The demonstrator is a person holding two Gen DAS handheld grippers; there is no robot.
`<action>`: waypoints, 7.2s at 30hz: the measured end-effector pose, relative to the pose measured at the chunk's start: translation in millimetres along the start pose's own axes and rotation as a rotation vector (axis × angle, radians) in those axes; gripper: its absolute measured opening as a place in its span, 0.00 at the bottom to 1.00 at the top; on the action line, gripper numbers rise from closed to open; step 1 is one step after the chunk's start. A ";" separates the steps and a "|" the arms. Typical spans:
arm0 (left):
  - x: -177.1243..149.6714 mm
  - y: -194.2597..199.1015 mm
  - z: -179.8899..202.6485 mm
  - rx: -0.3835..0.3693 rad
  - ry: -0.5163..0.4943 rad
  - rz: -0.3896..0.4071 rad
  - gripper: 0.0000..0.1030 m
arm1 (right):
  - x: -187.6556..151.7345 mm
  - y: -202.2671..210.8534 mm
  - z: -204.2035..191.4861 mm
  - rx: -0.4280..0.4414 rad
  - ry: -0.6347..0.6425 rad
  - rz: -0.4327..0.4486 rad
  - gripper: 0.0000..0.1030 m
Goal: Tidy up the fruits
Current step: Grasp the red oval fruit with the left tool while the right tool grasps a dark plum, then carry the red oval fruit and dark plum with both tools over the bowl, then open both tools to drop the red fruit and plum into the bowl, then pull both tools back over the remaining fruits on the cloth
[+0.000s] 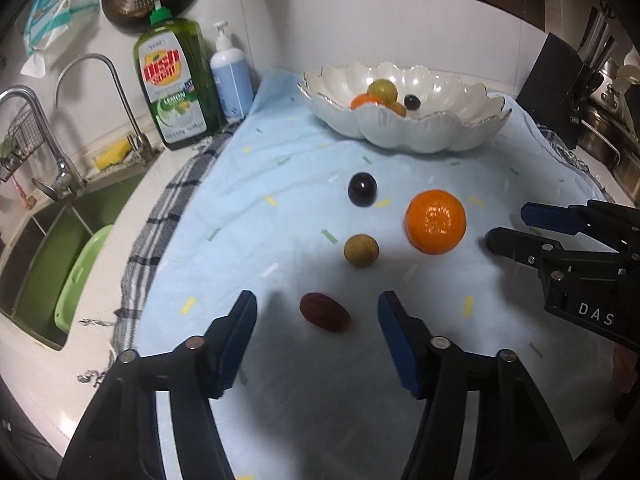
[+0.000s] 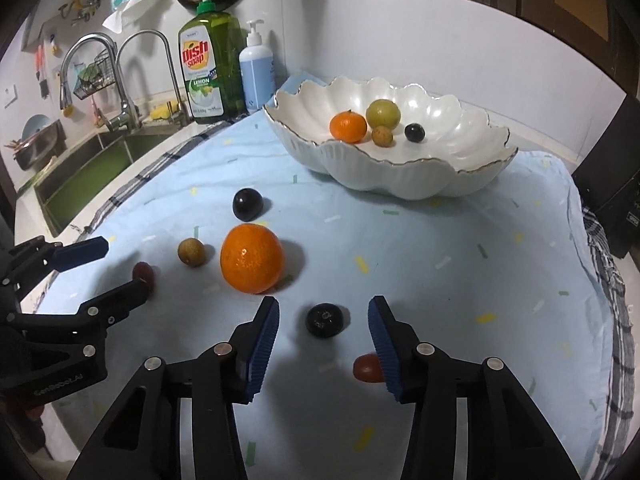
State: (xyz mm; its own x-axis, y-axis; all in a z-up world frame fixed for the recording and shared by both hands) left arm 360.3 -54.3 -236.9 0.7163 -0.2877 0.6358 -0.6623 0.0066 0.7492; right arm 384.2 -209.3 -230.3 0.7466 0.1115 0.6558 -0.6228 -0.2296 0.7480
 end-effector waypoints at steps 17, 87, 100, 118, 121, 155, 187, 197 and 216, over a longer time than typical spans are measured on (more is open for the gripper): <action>-6.3 -18.0 4.8 -0.055 0.014 -0.043 0.26 | -9.5 -19.8 2.5 0.017 -0.024 -0.066 0.26; 206.8 68.6 41.3 -0.105 -0.121 0.438 0.24 | 150.6 89.3 53.6 -0.033 -0.059 0.386 0.23; 254.2 15.0 60.7 -0.156 -0.150 0.376 0.24 | 182.5 48.2 86.8 -0.061 -0.084 0.330 0.23; 271.2 -88.2 82.9 -0.236 -0.161 0.151 0.24 | 196.4 -31.2 125.7 -0.079 -0.118 0.186 0.23; 269.7 -101.3 84.4 -0.232 -0.169 0.124 0.24 | 194.1 -43.4 129.7 -0.081 -0.119 0.153 0.23; 261.8 -27.2 17.8 0.000 -0.135 0.249 0.97 | 189.2 6.6 115.9 -0.150 -0.130 0.230 0.69; 184.3 106.3 -6.8 0.051 -0.123 0.383 0.98 | 138.7 113.7 50.6 -0.117 -0.086 0.363 0.69; 148.7 107.4 -1.5 0.041 -0.135 0.350 0.98 | 105.4 114.9 34.9 -0.107 -0.065 0.318 0.69; 92.1 86.6 21.6 -0.003 -0.158 0.293 0.96 | 43.7 89.0 28.6 -0.092 -0.061 0.171 0.69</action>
State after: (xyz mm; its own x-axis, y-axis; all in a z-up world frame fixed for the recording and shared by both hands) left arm 364.2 -100.9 -117.5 0.4525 -0.4181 0.7876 -0.8340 0.1141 0.5398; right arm 368.1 -252.5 -138.0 0.6392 0.0191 0.7688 -0.7583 -0.1505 0.6343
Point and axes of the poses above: each gripper's, at about its wrist camera, not at the fingertips, and y roughly against the way its jaws point, z to its right, x to its top, the point moved 10 cm from there along -y, roughly the way its jaws point, and after that the axes turned 9 degrees about -y, right-handed, at the moved point
